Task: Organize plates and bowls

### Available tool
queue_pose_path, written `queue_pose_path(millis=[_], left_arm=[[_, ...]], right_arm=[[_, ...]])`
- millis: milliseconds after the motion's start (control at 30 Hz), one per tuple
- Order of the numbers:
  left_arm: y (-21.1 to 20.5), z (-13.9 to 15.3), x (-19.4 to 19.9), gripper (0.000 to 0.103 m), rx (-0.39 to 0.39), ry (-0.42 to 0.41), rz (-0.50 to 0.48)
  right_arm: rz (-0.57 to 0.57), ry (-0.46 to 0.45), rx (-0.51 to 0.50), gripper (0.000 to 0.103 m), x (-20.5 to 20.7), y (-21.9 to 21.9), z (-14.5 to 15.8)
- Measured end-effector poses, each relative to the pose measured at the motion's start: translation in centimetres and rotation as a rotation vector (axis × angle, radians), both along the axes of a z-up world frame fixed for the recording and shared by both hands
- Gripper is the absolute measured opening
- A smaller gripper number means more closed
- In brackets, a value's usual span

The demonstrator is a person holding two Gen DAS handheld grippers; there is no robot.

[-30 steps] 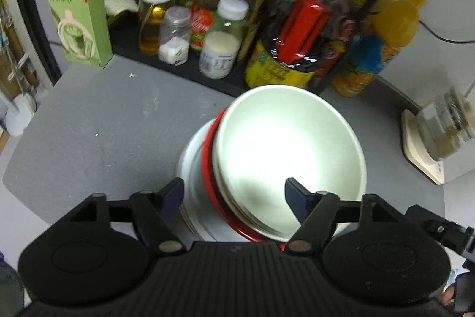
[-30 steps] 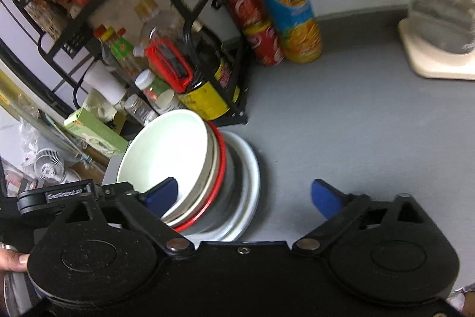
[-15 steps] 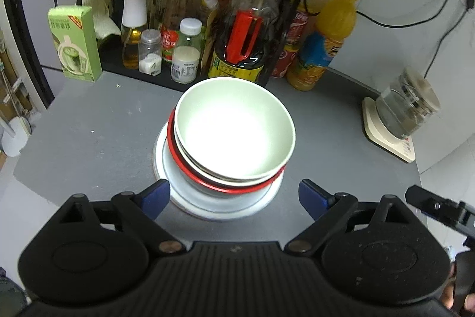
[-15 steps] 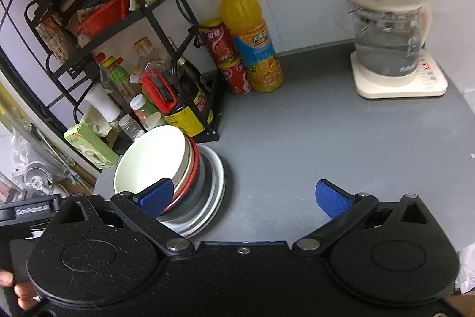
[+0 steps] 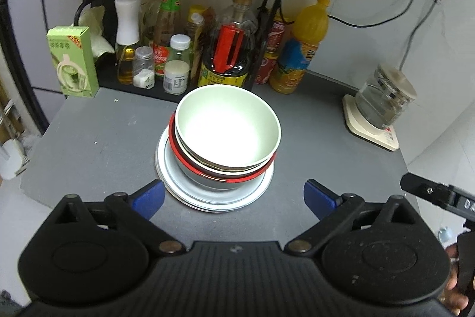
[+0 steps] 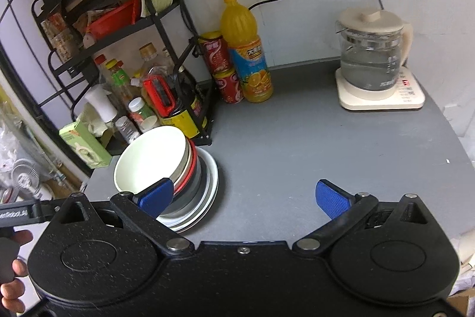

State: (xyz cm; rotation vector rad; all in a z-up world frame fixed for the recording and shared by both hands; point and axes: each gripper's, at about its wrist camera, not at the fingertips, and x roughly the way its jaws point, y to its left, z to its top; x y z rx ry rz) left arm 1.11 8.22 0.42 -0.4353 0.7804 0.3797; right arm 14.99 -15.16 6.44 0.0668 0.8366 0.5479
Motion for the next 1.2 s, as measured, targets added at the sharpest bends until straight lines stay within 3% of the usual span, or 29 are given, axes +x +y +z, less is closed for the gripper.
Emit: queue_pose_path(millis=[433,1200], left_arm=[[3.9,0.9,-2.7,0.102,0.055,-0.004,-0.127],[7.3,0.0,-3.2,0.102,0.106,0.034,-0.246]], right_arm=[[-0.138,-0.033,-0.020,0.103,-4.7,1.0,0.7],[-0.183,-0.027,-0.048,0.103,-8.6,6.1,1.1]])
